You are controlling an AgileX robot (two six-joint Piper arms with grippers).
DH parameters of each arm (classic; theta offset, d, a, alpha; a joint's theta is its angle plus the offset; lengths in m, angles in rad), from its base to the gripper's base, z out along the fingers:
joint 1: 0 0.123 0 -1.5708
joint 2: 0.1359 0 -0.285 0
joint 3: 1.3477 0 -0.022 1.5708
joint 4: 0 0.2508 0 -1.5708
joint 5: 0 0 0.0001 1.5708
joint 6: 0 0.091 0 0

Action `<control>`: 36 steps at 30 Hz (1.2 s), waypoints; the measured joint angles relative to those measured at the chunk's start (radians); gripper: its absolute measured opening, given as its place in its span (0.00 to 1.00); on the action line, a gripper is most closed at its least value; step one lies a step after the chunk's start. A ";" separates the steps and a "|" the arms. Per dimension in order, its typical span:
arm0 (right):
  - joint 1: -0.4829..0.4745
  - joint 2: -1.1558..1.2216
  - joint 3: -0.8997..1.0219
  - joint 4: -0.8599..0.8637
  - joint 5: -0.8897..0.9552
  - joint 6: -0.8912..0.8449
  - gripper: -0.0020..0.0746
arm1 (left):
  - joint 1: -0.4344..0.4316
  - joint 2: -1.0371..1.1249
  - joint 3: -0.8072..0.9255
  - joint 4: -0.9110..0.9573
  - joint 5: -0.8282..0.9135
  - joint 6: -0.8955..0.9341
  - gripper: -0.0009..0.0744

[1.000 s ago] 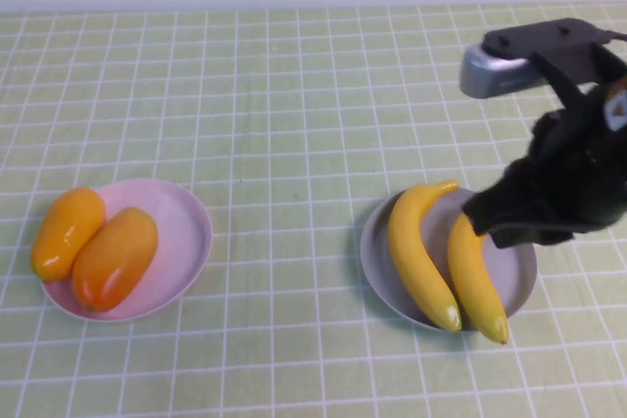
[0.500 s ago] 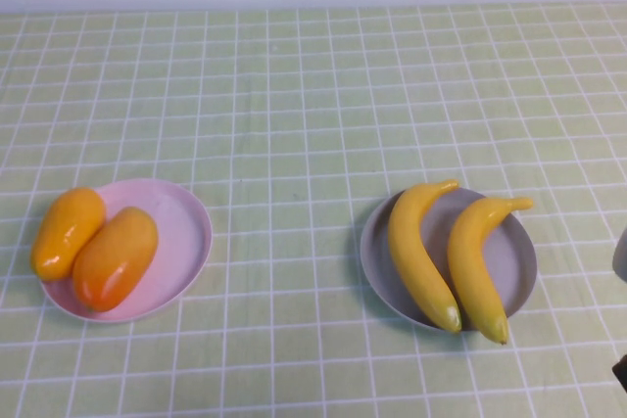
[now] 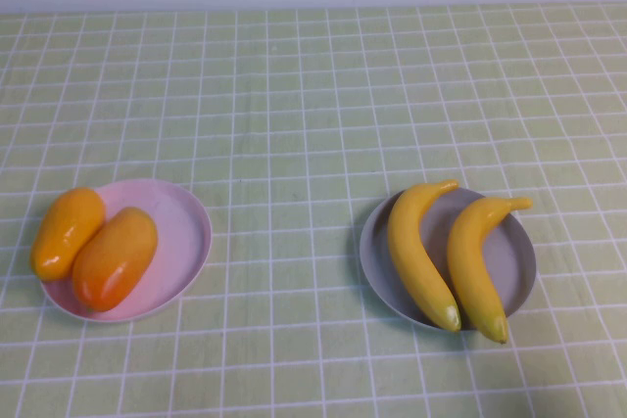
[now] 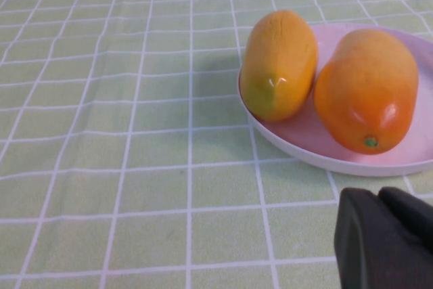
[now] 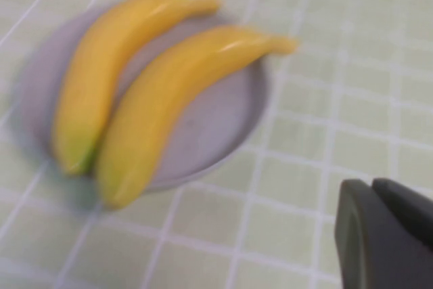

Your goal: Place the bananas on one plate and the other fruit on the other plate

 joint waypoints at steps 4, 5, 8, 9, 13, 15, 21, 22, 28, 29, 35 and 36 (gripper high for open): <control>-0.107 -0.183 0.180 0.000 -0.201 -0.004 0.01 | 0.000 0.000 0.000 0.000 0.000 0.000 0.01; -0.123 -0.226 0.188 0.000 -0.185 0.001 0.01 | 0.000 0.000 0.000 0.000 0.000 0.000 0.01; -0.157 -0.322 0.195 0.000 -0.130 0.008 0.01 | 0.000 0.000 0.000 0.000 0.000 0.000 0.01; -0.166 -0.350 0.195 0.000 -0.120 0.008 0.01 | 0.000 0.000 0.000 0.000 0.000 0.000 0.01; -0.182 -0.452 0.195 0.002 -0.073 0.009 0.01 | 0.000 0.000 0.000 0.000 0.000 0.000 0.01; -0.186 -0.504 0.195 0.015 -0.007 0.009 0.01 | 0.000 0.000 0.000 0.000 0.000 0.000 0.01; -0.186 -0.586 0.195 0.029 0.175 0.012 0.01 | 0.000 0.000 0.000 0.000 0.000 0.000 0.01; -0.186 -0.586 0.196 0.029 0.188 0.012 0.01 | 0.000 0.000 0.000 0.000 0.000 0.000 0.01; -0.186 -0.586 0.196 0.034 0.202 0.012 0.01 | 0.000 0.000 0.000 0.000 0.000 0.000 0.01; -0.186 -0.586 0.196 0.034 0.202 0.012 0.01 | 0.000 0.000 0.000 0.000 0.000 0.000 0.01; -0.186 -0.586 0.196 0.038 0.202 0.012 0.01 | 0.000 0.000 0.000 0.000 0.000 0.000 0.01; -0.186 -0.586 0.196 0.038 0.202 0.012 0.01 | 0.000 0.000 0.000 0.000 0.000 0.000 0.01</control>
